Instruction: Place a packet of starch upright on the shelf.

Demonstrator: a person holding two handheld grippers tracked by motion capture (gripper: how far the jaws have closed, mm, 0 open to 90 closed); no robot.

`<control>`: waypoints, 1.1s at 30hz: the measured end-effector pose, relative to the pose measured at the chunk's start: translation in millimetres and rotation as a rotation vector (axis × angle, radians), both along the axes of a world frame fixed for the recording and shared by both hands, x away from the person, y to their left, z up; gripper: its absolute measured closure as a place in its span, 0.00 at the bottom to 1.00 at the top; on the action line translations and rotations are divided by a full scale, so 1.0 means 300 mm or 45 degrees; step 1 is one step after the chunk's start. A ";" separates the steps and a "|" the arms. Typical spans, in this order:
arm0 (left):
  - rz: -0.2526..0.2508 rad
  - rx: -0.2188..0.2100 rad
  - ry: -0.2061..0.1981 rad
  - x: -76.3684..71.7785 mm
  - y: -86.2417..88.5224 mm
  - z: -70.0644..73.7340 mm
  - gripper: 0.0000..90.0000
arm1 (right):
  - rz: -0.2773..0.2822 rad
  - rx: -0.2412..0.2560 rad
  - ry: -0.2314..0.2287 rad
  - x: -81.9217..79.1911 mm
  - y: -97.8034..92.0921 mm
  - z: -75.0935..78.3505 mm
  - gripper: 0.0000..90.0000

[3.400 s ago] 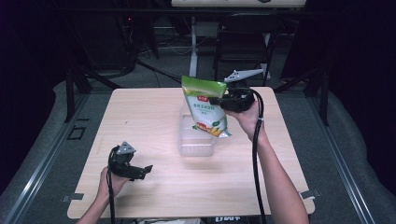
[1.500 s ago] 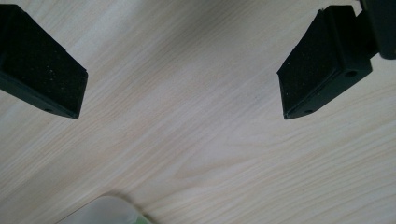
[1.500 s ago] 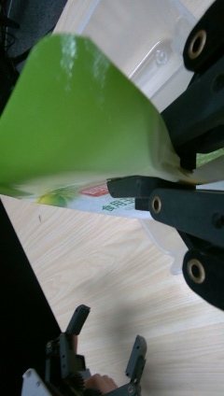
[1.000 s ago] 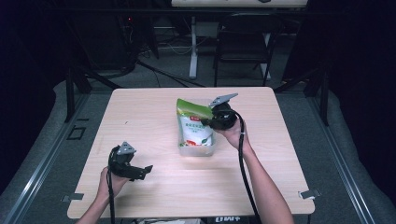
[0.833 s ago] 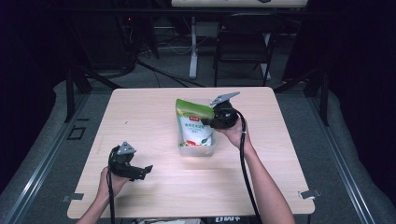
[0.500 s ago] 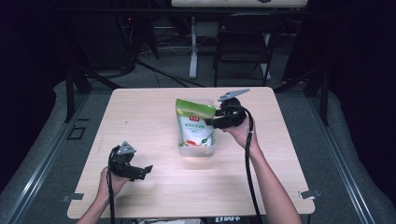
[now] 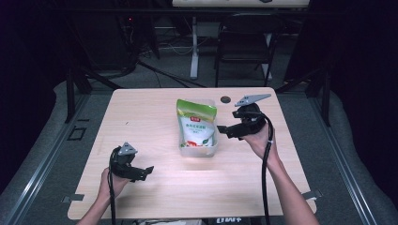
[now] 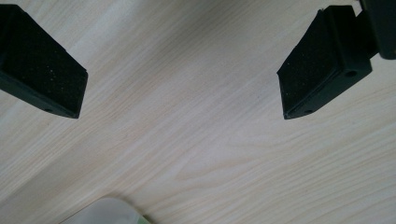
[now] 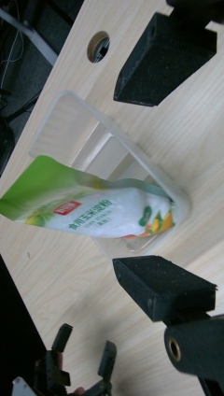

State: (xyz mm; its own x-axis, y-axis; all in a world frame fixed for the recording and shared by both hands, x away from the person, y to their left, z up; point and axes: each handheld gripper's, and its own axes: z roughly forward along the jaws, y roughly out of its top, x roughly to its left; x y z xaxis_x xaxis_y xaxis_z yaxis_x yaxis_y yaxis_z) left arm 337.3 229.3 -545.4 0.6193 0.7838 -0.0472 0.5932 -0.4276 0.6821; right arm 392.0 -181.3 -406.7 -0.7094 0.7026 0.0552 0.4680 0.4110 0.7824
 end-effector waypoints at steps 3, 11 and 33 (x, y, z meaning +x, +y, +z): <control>0.000 0.003 -0.001 0.000 -0.001 0.000 0.01 | -0.001 -0.031 0.000 -0.034 -0.019 0.012 0.17; 0.001 0.005 -0.003 -0.001 0.003 0.001 0.01 | -0.023 -0.093 0.020 -0.101 -0.074 0.004 0.13; -0.005 0.010 0.011 0.001 -0.003 -0.002 0.01 | -0.156 -0.152 0.180 -0.230 -0.255 -0.259 0.00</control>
State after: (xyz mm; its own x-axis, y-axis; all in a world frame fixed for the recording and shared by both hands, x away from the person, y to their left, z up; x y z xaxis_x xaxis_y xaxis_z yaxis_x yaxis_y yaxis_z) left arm 337.8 228.5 -545.8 0.6222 0.7815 -0.0459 0.5970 -0.4357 0.6736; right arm 322.9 -257.9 -484.5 -0.6095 0.7905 0.0593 0.6217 0.4302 0.6546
